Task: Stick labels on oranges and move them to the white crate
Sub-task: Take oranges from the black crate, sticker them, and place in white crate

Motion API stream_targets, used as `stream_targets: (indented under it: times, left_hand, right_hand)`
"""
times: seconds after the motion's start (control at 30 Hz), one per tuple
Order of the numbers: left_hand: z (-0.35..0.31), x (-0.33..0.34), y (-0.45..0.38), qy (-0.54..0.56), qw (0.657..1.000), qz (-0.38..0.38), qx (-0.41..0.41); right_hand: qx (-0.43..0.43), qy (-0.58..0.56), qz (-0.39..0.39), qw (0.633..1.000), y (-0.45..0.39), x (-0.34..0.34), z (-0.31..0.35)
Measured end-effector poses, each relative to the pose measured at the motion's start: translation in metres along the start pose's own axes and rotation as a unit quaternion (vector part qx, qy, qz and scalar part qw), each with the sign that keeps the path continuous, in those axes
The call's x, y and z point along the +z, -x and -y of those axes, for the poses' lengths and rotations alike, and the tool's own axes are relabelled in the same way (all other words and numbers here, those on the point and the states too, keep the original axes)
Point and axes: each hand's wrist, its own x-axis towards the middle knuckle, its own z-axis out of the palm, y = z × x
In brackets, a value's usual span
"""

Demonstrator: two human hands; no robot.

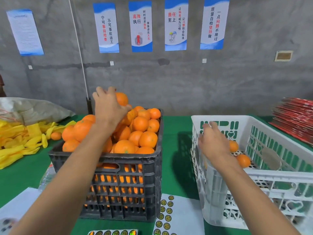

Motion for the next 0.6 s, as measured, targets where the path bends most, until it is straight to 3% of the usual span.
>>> stream_targets:
  times: [0.1,0.2,0.33,0.4,0.6]
  left_hand:
    - [-0.030,0.012,0.033,0.090,0.994,-0.004,0.056]
    - [-0.053,0.031,0.068,0.128,0.987,-0.001,0.094]
    - [-0.061,0.044,0.090,0.149,0.985,0.028,0.083]
    - [-0.059,0.044,0.089,0.157,0.984,0.039,0.075]
    - [-0.056,0.040,0.088,0.168,0.982,0.063,0.058]
  right_hand:
    - [-0.180,0.004,-0.028,0.983,0.021,0.011,0.025]
    - [-0.261,0.010,0.048,0.964,0.058,0.043,0.042]
    - [-0.209,0.043,0.233,0.949,0.097,0.102,0.029]
    - [-0.184,0.035,0.282,0.941,0.111,0.129,0.017]
    - [-0.179,-0.037,0.234,0.955,0.132,0.183,-0.013]
